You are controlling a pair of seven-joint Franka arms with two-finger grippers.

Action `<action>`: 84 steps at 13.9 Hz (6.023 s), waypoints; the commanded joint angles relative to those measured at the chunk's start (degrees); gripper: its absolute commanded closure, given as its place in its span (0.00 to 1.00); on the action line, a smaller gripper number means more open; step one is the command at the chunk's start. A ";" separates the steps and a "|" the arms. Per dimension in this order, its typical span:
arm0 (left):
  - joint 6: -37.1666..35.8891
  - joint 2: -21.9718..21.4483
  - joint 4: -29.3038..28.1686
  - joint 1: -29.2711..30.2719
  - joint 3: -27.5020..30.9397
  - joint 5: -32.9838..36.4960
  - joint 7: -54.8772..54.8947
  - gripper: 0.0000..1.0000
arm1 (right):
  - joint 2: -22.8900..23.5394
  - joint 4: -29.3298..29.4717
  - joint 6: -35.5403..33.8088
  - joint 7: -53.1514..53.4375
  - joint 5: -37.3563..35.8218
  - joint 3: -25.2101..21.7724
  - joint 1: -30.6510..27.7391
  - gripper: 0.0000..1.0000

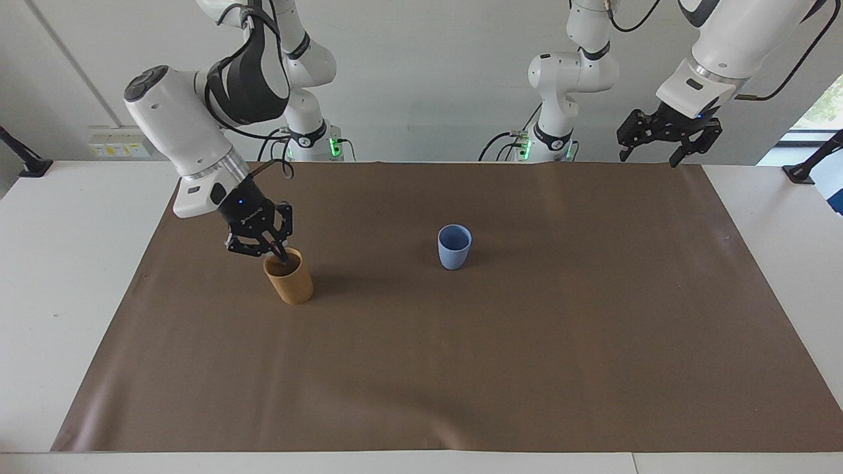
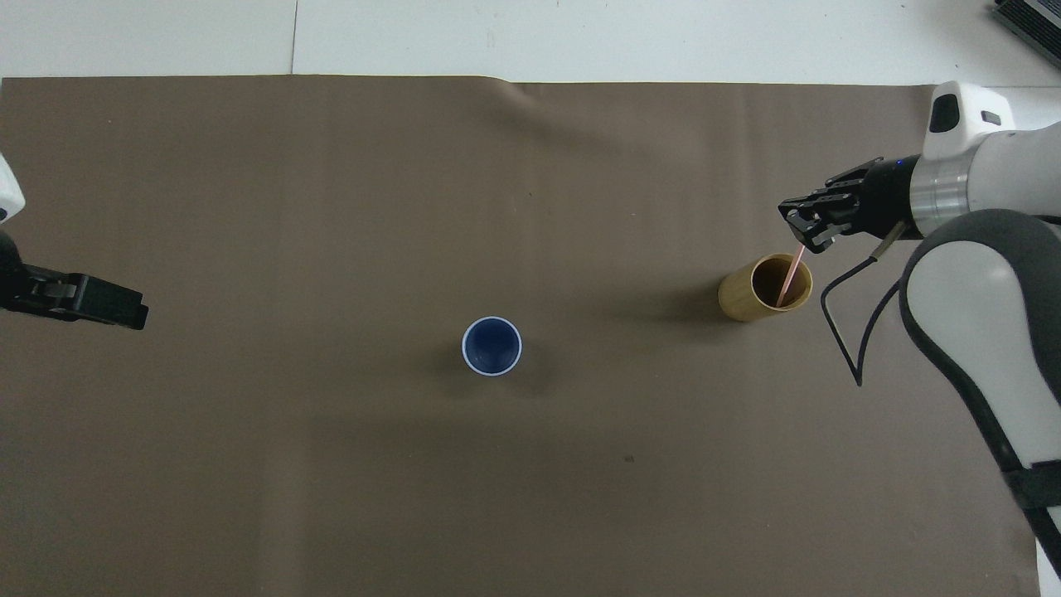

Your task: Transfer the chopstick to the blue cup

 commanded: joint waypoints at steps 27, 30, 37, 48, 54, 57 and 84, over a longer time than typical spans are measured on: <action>-1.32 0.35 1.21 0.73 -0.47 0.51 0.46 0.00 | 8.93 10.34 17.25 54.04 -10.82 1.83 28.91 1.00; -1.24 0.35 1.21 0.73 -0.47 0.51 0.46 0.00 | 10.69 8.06 20.91 54.04 -12.49 1.92 29.26 1.00; -1.32 0.35 1.21 0.73 -0.47 0.51 0.46 0.00 | 10.08 2.61 21.56 53.60 -12.84 1.92 30.76 1.00; -1.24 0.35 1.21 0.73 -0.47 0.51 0.46 0.00 | 6.92 3.03 15.52 58.79 -12.84 0.95 26.65 0.00; -1.24 0.35 1.21 0.73 -0.47 0.51 0.46 0.00 | 3.75 13.22 -9.70 58.08 -15.56 0.69 15.48 0.00; -1.24 0.35 1.21 0.73 -0.47 0.51 0.46 0.00 | 2.00 15.43 -16.66 57.99 -22.31 0.60 14.59 0.00; -1.24 0.35 1.21 0.73 -0.56 0.51 0.46 0.00 | -7.85 10.95 -28.63 48.06 -23.56 -0.45 -1.06 0.00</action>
